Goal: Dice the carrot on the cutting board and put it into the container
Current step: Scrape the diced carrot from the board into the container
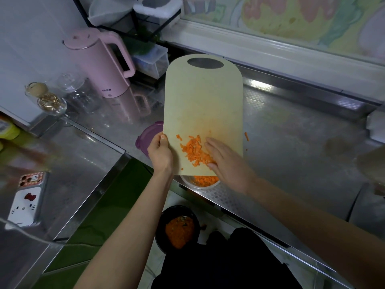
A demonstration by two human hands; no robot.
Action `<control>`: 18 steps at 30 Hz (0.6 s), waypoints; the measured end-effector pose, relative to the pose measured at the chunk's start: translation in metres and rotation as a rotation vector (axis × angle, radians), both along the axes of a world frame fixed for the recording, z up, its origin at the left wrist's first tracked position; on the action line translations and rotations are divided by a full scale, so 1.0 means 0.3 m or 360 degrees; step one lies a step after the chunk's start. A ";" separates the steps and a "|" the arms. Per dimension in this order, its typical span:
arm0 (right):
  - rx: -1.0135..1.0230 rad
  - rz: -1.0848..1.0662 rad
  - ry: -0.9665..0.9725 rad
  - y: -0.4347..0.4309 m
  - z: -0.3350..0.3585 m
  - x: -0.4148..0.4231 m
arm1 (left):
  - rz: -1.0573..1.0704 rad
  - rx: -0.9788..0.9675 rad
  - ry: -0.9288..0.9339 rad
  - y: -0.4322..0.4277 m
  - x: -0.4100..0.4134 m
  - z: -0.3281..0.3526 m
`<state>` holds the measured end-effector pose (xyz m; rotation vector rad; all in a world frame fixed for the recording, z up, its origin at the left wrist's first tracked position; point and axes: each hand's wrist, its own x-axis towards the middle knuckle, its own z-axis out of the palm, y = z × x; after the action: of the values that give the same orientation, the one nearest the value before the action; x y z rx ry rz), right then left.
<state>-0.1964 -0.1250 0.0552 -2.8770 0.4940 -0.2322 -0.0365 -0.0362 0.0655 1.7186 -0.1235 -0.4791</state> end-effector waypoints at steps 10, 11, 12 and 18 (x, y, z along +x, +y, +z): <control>0.0090 -0.0194 -0.0063 -0.021 0.019 0.024 | -0.0009 -0.0023 -0.0035 -0.005 -0.003 0.007; 0.0111 -0.0195 -0.0065 -0.027 0.022 0.027 | -0.0009 -0.0024 -0.0043 -0.003 -0.002 0.008; 0.0112 -0.0180 -0.0072 -0.031 0.024 0.031 | -0.0012 -0.0024 -0.0049 -0.001 -0.001 0.007; 0.0113 0.0015 -0.0091 0.000 0.024 0.011 | -0.0016 0.0000 -0.0039 0.006 0.008 0.001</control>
<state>-0.1930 -0.1250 0.0623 -2.7948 0.4685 -0.2887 -0.0339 -0.0343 0.0657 1.7248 -0.1500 -0.4654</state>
